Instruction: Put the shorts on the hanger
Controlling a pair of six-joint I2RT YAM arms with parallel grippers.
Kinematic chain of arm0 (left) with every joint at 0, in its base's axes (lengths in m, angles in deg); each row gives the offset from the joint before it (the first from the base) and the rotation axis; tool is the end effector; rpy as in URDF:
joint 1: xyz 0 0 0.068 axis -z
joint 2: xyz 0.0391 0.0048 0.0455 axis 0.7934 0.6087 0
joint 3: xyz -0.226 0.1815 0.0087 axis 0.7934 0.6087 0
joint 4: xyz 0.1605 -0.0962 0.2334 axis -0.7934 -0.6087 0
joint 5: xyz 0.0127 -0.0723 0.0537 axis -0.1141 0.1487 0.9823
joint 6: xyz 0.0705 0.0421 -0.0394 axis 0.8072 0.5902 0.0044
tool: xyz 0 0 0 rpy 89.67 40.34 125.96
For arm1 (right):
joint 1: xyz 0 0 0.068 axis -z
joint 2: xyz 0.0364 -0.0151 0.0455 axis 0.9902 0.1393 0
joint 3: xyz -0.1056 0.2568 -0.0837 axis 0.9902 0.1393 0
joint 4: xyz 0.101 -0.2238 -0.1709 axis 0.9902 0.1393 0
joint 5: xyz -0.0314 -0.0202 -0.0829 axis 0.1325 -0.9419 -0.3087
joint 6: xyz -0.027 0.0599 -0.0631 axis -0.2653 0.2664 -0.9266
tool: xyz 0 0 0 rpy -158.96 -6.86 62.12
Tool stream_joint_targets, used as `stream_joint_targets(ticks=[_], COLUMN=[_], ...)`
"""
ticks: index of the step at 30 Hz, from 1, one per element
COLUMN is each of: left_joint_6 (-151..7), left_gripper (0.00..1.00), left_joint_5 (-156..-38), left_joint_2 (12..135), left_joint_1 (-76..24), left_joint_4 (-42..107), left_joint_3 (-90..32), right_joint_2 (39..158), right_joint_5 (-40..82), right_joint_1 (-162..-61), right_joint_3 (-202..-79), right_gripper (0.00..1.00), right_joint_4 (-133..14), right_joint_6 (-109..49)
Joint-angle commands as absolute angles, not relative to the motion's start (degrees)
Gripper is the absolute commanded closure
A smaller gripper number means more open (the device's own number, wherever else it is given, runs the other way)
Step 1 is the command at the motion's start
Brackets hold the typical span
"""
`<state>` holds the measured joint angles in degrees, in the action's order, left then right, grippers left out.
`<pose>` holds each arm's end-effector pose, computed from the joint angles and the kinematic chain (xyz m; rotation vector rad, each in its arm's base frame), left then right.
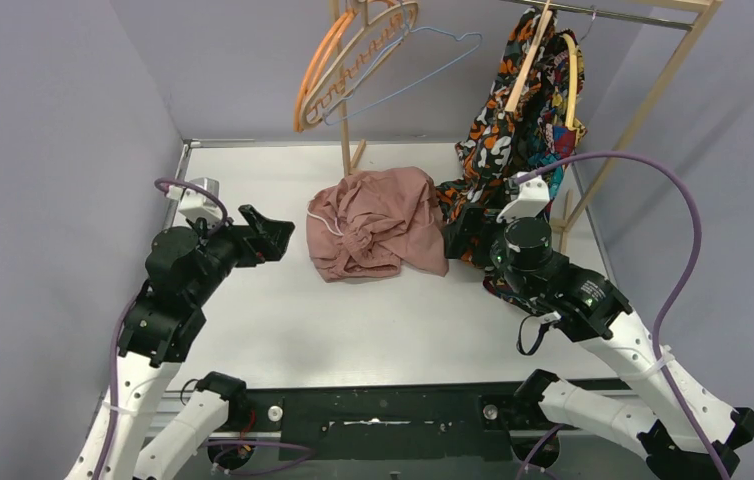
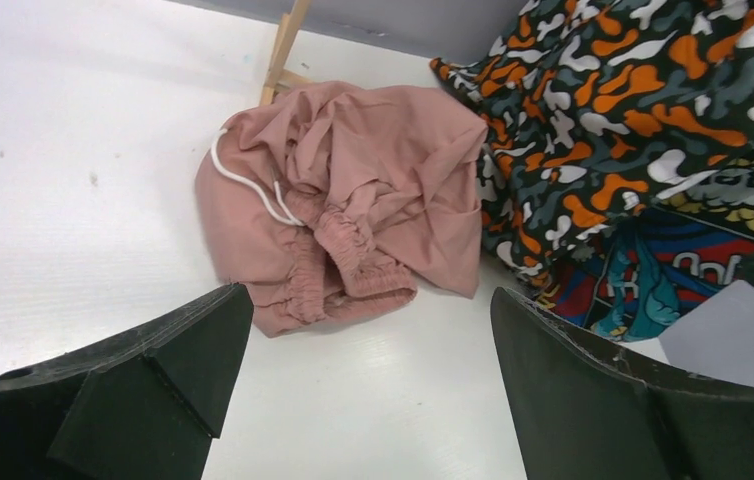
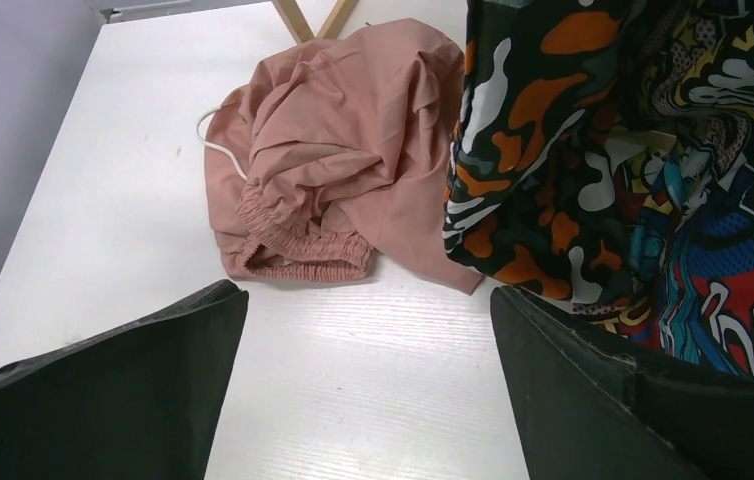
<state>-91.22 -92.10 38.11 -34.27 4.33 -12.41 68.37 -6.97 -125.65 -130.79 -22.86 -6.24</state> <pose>0.2023 -0.0719 0.4005 -0.1519 1.7977 -0.6706 0.1948 0.1474 0.4043 0.0030 1.9768 0.5110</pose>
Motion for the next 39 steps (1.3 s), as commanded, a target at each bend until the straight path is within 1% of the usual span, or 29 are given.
stream_joint_targets(ticks=[1, 6, 12, 16, 19, 21, 24, 29, 31, 34, 36, 38, 39], left_joint_6=[-87.0, -86.3, -84.8, -85.0, -85.7, -84.7, -87.3, -89.7, -89.7, -92.9, -93.3, -92.3, -92.0], left_gripper=[0.09, 0.09, 0.09, 0.09, 0.09, 0.09, 0.09, 0.13, 0.18, 0.29, 0.32, 0.34, 0.34], left_joint_5=[-89.6, -87.8, -88.1, -89.7, -92.8, -92.7, -96.6, -105.5, -107.1, -108.3, -110.5, -105.7, -104.6], left_joint_2=[40.3, 48.4, 57.4, 66.4, 73.9, 78.6, 86.1, 93.8, 95.0, 93.9, 91.7, 89.8, 89.7], left_joint_1=[-34.7, -34.6, -34.6, -34.8, -36.7, -36.8, -37.9, -36.6, -35.9, -35.7, -35.3, -33.9, -33.7], left_joint_4=[5.3, 9.0, 23.1, 33.0, 30.4, 29.3, 28.3, 29.0, 29.8, 32.7, 34.6, 33.0, 29.5], left_joint_3=[-11.7, -8.4, -2.5, 0.9, -3.4, -4.9, -6.4, -8.9, -10.0, -9.4, -9.1, -8.8, -9.8], right_joint_2=[68.0, 69.7, 70.4, 70.5, 69.6, 69.4, 69.4, 70.3, 70.4, 70.3, 69.4, 67.7, 66.9], right_joint_5=[-8.4, -9.0, -9.5, -9.3, -10.6, -9.2, -9.4, -9.7, -8.1, -8.1, -8.6, -8.9, -9.0], right_joint_1=[-126.1, -126.1, -126.0, -126.1, -125.9, -126.0, -125.9, -125.8, -125.9, -126.0, -126.1, -126.1, -126.1], right_joint_3=[-131.8, -131.6, -130.7, -129.9, -127.6, -128.2, -130.8, -132.3, -129.9, -124.2, -120.2, -117.4, -117.0], right_gripper=[0.02, 0.02, 0.02, 0.02, 0.02, 0.02, 0.02, 0.02, 0.02, 0.01, 0.01, 0.00, 0.01], right_joint_4=[-25.9, -24.5, -25.3, -27.4, -28.5, -28.3, -28.3, -29.2, -31.6, -34.0, -35.5, -36.1, -35.1], right_joint_6=[-5.8, -6.2, -6.6, -7.3, -3.3, -3.6, -3.8, -1.5, -1.8, -1.2, 0.1, 2.8, 5.0])
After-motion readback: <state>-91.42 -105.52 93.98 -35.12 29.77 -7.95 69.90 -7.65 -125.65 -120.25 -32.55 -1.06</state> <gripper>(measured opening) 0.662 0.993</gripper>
